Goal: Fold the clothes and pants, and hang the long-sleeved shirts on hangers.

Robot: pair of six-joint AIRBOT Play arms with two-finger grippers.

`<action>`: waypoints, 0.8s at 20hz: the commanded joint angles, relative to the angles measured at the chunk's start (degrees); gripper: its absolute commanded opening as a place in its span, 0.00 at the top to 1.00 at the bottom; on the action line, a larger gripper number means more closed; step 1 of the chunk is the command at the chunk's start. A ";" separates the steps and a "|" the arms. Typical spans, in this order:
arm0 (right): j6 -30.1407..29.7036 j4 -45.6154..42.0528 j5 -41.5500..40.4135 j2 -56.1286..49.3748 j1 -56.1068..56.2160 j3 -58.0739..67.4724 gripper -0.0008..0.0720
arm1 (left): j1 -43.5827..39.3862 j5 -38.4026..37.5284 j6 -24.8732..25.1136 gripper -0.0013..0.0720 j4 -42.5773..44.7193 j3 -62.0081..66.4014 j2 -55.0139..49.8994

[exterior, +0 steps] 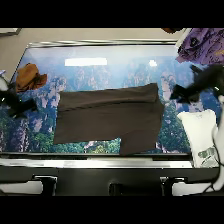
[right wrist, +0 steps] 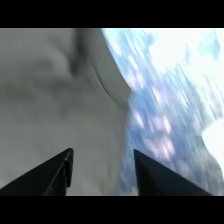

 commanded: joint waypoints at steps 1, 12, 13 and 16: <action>-7.13 10.84 0.07 11.98 -10.38 -21.11 0.32 | 6.47 6.73 0.50 0.17 -5.20 -20.59 16.11; -14.34 21.05 5.66 21.44 -11.32 -57.00 0.33 | 9.31 9.97 5.09 0.17 -17.99 -34.99 30.27; -15.13 22.58 6.58 21.44 -11.32 -58.10 0.33 | 9.33 9.97 5.09 0.17 -18.23 -34.99 30.25; -15.87 23.78 8.37 21.44 -11.32 -60.70 0.33 | 9.31 9.94 5.07 0.17 -18.23 -34.99 30.12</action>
